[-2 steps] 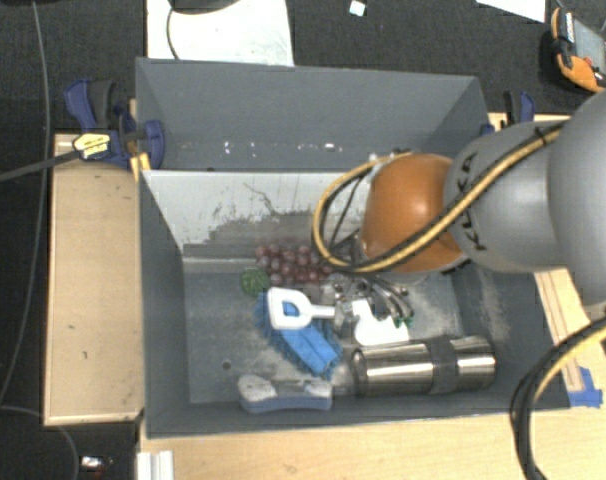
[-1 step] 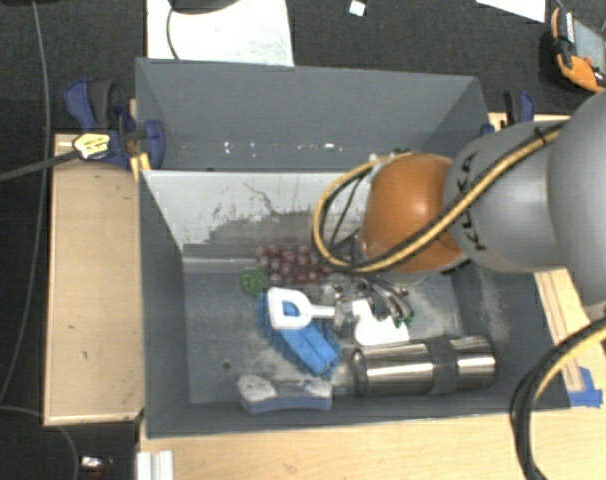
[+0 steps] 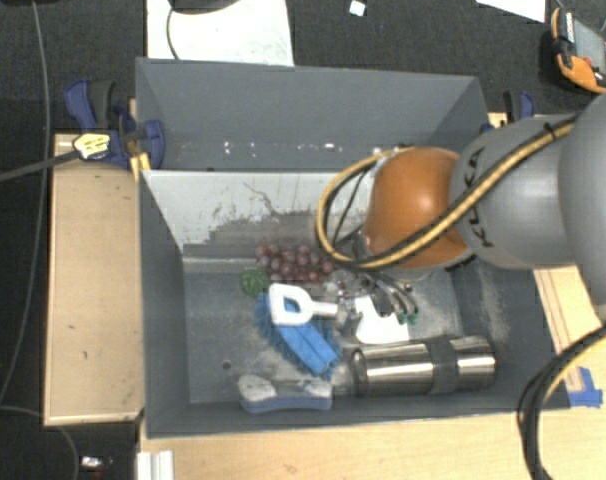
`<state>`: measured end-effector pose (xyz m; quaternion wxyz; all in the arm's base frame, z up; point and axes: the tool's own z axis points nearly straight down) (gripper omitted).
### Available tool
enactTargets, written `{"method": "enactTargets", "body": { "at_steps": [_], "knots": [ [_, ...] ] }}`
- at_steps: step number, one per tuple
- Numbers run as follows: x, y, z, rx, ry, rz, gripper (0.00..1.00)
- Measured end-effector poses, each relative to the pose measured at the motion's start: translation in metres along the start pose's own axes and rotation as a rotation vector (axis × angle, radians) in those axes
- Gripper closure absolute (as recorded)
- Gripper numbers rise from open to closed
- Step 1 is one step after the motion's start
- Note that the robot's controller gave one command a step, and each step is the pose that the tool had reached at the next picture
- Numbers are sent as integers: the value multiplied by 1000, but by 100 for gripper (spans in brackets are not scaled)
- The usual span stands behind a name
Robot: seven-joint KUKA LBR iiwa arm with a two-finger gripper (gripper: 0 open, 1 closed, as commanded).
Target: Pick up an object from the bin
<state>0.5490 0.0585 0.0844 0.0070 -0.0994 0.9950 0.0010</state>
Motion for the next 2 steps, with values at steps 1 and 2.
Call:
{"method": "enactTargets", "body": {
  "at_steps": [1, 2],
  "knots": [
    [-1, 0, -20, 1, -3, 1, 100],
    [1, 0, -50, 0, 6, 4, 100]
  ]
}}
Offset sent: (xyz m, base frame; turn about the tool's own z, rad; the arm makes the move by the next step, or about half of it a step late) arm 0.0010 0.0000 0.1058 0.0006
